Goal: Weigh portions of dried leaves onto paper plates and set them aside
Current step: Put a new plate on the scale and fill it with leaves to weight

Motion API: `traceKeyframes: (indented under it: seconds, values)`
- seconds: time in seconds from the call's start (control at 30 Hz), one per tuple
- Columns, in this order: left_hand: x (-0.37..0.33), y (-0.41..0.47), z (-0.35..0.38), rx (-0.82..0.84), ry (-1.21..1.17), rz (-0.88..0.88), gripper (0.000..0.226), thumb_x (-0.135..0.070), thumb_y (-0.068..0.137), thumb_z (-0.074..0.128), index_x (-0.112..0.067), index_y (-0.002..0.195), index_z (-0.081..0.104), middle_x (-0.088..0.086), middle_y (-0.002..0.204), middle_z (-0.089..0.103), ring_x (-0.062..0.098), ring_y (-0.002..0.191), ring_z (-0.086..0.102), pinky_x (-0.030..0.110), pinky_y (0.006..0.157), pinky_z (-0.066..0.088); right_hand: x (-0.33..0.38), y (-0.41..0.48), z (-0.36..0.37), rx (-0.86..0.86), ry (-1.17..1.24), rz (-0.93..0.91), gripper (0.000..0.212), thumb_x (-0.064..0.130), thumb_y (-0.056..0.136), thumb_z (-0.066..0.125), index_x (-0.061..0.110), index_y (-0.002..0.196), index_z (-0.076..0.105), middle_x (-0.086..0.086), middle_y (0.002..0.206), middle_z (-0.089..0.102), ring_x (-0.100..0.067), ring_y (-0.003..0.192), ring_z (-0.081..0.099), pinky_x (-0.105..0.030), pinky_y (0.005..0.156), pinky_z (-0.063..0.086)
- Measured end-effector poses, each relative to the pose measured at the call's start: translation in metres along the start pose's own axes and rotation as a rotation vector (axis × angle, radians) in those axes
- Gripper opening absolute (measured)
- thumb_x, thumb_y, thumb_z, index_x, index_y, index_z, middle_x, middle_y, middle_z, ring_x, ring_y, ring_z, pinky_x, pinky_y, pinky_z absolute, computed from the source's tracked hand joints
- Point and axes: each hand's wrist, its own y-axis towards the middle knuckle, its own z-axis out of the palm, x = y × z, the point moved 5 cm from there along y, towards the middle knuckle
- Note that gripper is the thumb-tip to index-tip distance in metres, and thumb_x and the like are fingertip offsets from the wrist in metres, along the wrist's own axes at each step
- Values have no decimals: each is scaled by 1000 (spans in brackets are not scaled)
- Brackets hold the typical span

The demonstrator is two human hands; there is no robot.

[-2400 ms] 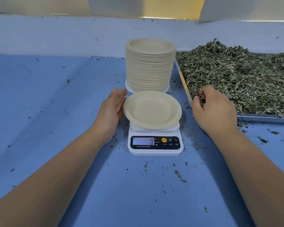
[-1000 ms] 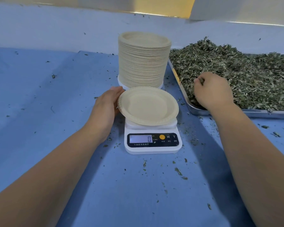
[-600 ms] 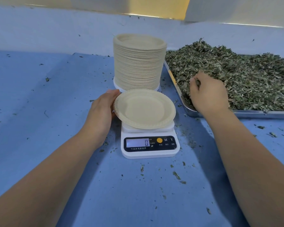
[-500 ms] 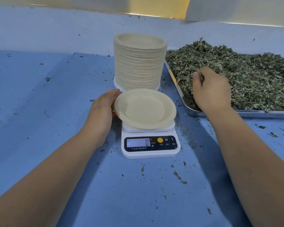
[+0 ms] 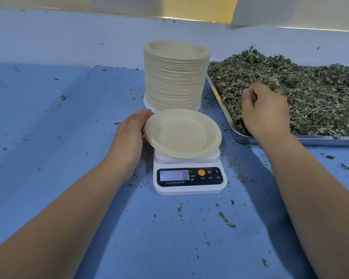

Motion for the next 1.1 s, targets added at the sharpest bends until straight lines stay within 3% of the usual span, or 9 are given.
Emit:
traceKeyframes:
  seconds: [0.3,0.43,0.57,0.67,0.8,0.87,0.9,1.0,1.1]
  values:
    - [0,0,0,-11,6,-2,32,-67,65,48,-47,68,73,-13,103,75,19,116,67,49,109,48,7,0,4,17,20,-46,30,34,106,42,12,95,59,3,60,48,-31,55,51,-35,50,39]
    - [0,1,-1,-11,7,-3,31,-67,66,48,-48,68,73,-14,102,75,20,117,66,49,109,48,7,3,-5,-94,70,-43,29,37,106,42,16,91,56,4,62,48,-21,50,45,-32,50,32]
    - [-1,0,0,-1,12,6,32,-67,68,48,-48,69,74,-16,102,75,17,115,67,47,108,49,9,0,1,-8,30,-44,29,33,106,42,12,91,56,1,62,47,-29,54,47,-34,51,35]
    - [-1,0,1,11,15,7,32,-66,69,47,-50,71,75,-18,102,76,11,111,69,43,106,50,19,3,-9,-53,54,-57,33,34,106,42,10,93,60,-2,66,51,-30,58,50,-36,53,40]
    - [1,1,0,-2,26,0,32,-67,70,46,-50,71,74,-18,102,76,12,112,68,44,108,48,61,10,-20,-114,213,-79,31,37,102,46,15,95,66,8,69,56,-10,59,52,-30,57,41]
    - [1,2,0,-4,28,-3,33,-67,71,46,-49,72,74,-16,104,75,15,113,68,46,109,48,95,3,-20,-109,326,-148,25,34,101,50,17,92,66,16,65,53,-1,57,51,-15,54,38]
    - [2,2,0,-3,28,-1,33,-67,72,45,-49,72,74,-15,106,75,17,114,67,47,109,47,111,-3,-17,-88,367,-185,22,32,101,52,18,92,67,17,64,52,0,57,52,-14,55,37]
    - [4,3,-2,-6,32,7,36,-62,78,43,-46,78,75,-8,114,74,21,118,65,50,110,46,144,-23,-2,51,397,-266,19,31,99,54,19,93,68,15,65,55,-10,61,52,-31,59,45]
    - [7,5,-1,18,48,-11,50,-62,81,43,-32,102,77,0,122,72,23,120,64,52,111,44,154,-39,18,324,279,-332,21,37,101,53,22,104,66,8,76,65,-15,72,58,-38,67,52]
